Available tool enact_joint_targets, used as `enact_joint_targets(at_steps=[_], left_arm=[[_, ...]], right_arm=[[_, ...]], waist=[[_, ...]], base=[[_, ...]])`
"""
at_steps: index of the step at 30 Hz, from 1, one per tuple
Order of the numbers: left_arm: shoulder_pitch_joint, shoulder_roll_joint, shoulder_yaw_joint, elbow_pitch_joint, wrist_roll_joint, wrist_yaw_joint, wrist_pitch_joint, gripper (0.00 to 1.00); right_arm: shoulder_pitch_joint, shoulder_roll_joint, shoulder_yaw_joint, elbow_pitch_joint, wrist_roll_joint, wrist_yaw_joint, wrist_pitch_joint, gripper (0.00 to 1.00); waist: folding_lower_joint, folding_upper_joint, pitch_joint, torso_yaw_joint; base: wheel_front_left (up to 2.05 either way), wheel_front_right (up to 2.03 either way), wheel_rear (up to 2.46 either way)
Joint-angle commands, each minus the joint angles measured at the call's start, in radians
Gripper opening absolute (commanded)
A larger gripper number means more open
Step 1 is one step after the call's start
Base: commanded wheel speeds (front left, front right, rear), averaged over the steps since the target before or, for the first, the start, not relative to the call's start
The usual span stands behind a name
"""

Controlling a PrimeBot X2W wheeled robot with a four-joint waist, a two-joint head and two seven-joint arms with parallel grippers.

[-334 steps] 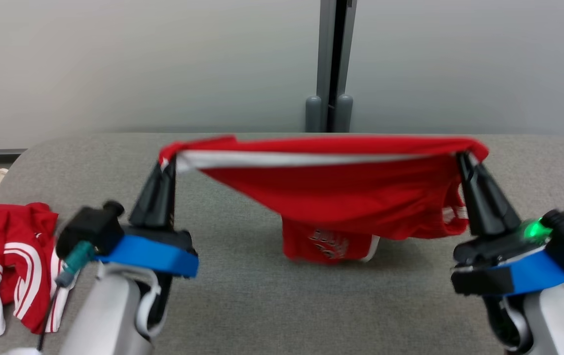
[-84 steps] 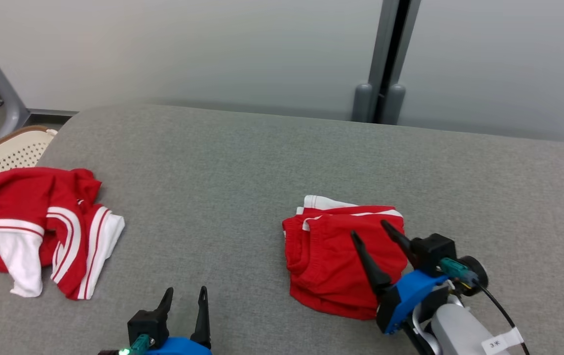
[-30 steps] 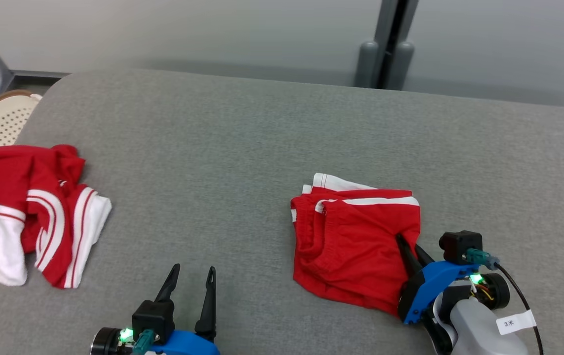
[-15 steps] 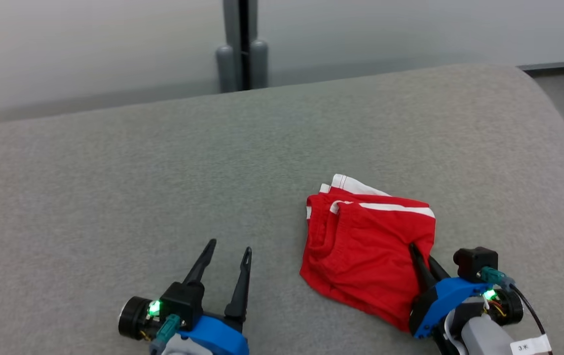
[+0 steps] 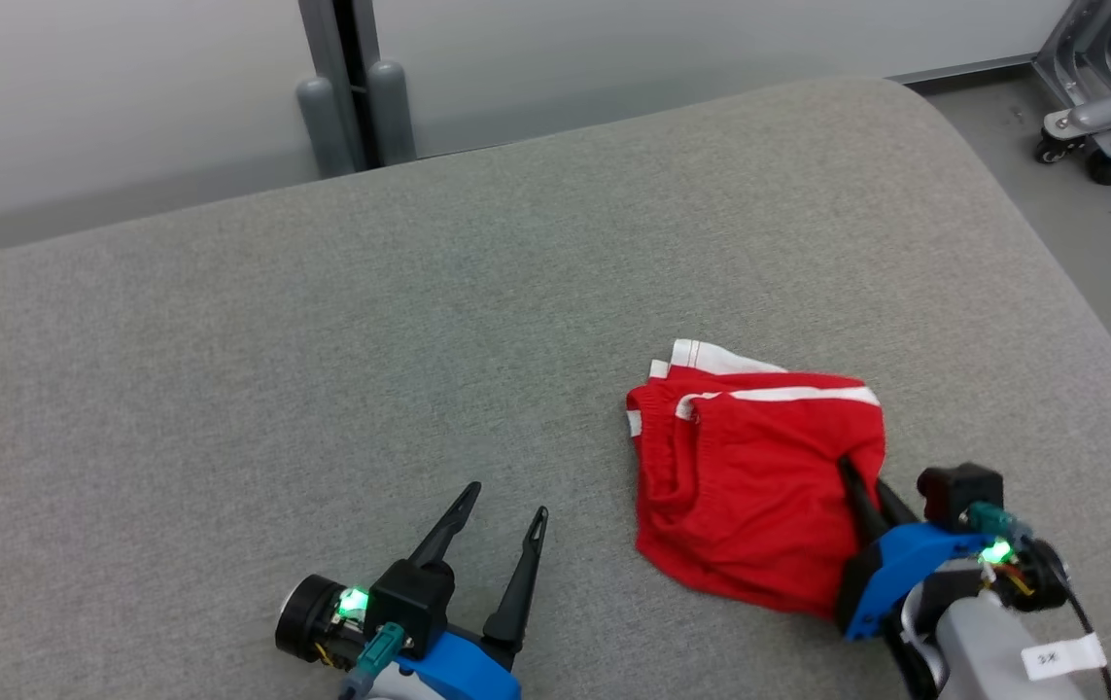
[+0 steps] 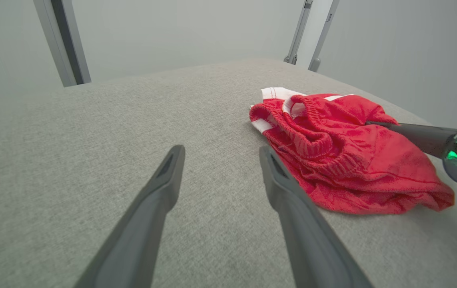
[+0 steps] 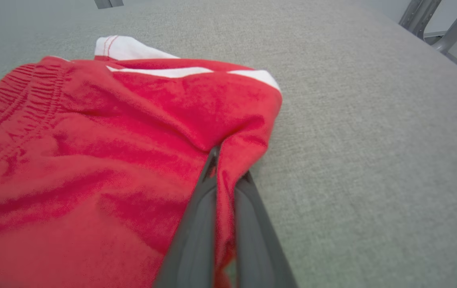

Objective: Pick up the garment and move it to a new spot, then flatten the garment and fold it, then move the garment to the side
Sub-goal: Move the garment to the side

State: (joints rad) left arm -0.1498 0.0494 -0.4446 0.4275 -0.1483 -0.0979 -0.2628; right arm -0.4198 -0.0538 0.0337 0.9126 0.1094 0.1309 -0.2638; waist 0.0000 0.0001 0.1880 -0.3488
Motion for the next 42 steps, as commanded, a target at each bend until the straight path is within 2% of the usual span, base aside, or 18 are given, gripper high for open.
enact_joint_targets(at_steps=[1, 7, 8, 11, 18, 19, 20, 25, 30, 36, 42], left_arm=[[-0.021, 0.003, 0.008, 0.008, 0.013, -0.004, -0.003, 1.00], [-0.040, 0.013, 0.064, 0.017, 0.028, -0.014, -0.003, 1.00], [-0.040, 0.013, 0.064, 0.017, 0.028, -0.014, -0.003, 1.00], [-0.051, 0.022, 0.088, 0.012, 0.038, -0.018, -0.003, 1.00], [-0.075, 0.023, 0.132, -0.005, 0.047, -0.023, -0.003, 1.00], [-0.077, 0.022, 0.135, -0.006, 0.049, -0.024, -0.003, 1.00], [-0.079, 0.023, 0.138, -0.004, 0.050, -0.024, -0.003, 1.00], [-0.084, 0.021, 0.163, 0.003, 0.052, -0.026, 0.000, 1.00], [-0.087, 0.012, 0.200, -0.004, 0.047, -0.020, -0.001, 1.00], [-0.080, 0.006, 0.255, -0.006, 0.043, -0.002, -0.002, 1.00], [-0.063, 0.004, 0.324, -0.002, 0.034, 0.021, -0.002, 1.00]], right_arm=[[-0.049, -0.036, -0.019, 0.016, -0.036, 0.000, 0.001, 0.00], [-0.209, -0.171, -0.124, 0.079, -0.173, 0.000, 0.052, 0.00], [-0.209, -0.171, -0.124, 0.079, -0.173, 0.000, 0.052, 0.00], [-0.279, -0.244, -0.216, 0.088, -0.223, 0.000, 0.080, 0.00], [-0.369, -0.339, -0.467, 0.058, -0.401, 0.000, 0.163, 0.01], [-0.376, -0.335, -0.497, 0.037, -0.440, 0.000, 0.164, 0.33], [-0.383, -0.325, -0.534, 0.017, -0.470, 0.000, 0.163, 1.00], [-0.424, -0.231, -0.639, -0.063, -0.578, 0.000, 0.087, 1.00], [-0.443, -0.103, -0.644, -0.072, -0.568, 0.000, 0.009, 1.00], [-0.359, -0.013, -0.505, -0.134, -0.464, 0.000, -0.002, 1.00], [-0.201, 0.003, -0.310, -0.221, -0.266, 0.000, -0.002, 1.00]], waist=[[0.0000, -0.0001, 0.026, 0.024], [0.0000, -0.0001, 0.097, 0.098], [0.0000, -0.0001, 0.097, 0.098], [0.0000, -0.0001, 0.128, 0.134], [0.0000, -0.0001, 0.184, 0.196], [0.0000, -0.0001, 0.190, 0.202], [0.0000, -0.0001, 0.194, 0.207], [0.0000, -0.0001, 0.193, 0.222], [0.0000, -0.0001, 0.165, 0.230], [0.0000, -0.0001, 0.122, 0.244], [0.0000, -0.0001, 0.080, 0.271]], base=[[0.00, 0.00, 0.00], [0.00, 0.00, 0.00], [0.00, 0.00, 0.00], [0.00, 0.00, 0.00], [0.00, 0.00, 0.00], [0.00, 0.00, 0.00], [0.00, 0.00, 0.00], [0.00, 0.00, 0.00], [0.00, 0.00, 0.00], [0.00, 0.00, 0.00], [0.00, 0.00, 0.00]])
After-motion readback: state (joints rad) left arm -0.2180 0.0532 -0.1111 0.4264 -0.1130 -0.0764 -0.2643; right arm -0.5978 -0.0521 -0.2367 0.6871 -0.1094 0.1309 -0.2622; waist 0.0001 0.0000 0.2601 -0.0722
